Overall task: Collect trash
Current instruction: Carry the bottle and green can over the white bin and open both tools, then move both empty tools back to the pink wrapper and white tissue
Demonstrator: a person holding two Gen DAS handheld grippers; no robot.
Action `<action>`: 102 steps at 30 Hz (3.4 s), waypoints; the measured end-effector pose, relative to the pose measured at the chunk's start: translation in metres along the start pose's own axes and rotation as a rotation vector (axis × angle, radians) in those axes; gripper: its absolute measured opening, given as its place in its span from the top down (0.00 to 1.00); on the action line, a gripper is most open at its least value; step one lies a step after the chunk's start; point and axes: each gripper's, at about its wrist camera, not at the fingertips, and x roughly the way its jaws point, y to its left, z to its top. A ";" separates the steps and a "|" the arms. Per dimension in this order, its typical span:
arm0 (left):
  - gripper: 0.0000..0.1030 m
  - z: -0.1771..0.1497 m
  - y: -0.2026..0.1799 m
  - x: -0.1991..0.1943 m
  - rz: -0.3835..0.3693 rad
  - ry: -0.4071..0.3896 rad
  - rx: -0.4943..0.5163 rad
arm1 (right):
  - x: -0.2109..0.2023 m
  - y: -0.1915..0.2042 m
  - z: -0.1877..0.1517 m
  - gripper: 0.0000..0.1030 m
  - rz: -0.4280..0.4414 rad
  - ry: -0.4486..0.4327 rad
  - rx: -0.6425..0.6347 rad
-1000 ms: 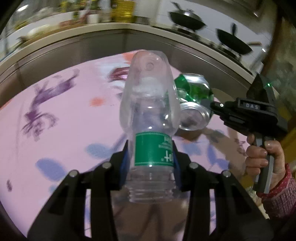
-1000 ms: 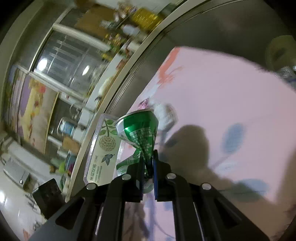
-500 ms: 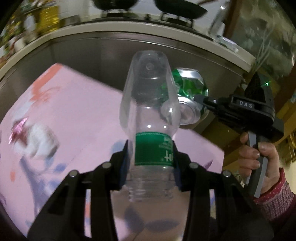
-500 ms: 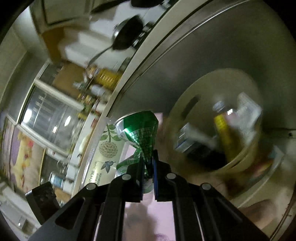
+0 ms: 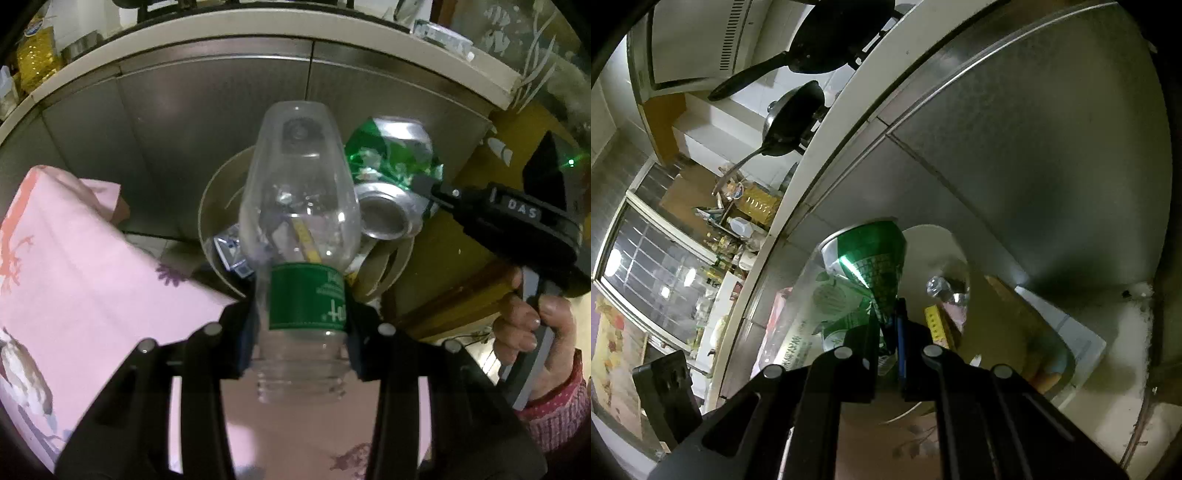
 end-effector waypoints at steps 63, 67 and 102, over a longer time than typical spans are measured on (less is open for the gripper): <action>0.32 -0.131 0.062 -0.137 0.403 -0.237 -0.265 | -0.001 0.133 -0.097 0.51 -0.011 0.171 -0.282; 0.32 -0.151 0.075 -0.136 0.399 -0.227 -0.311 | 0.004 0.141 -0.107 0.51 -0.009 0.194 -0.302; 0.32 -0.293 0.217 -0.189 0.563 -0.273 -0.735 | 0.094 0.260 -0.228 0.55 0.109 0.385 -0.559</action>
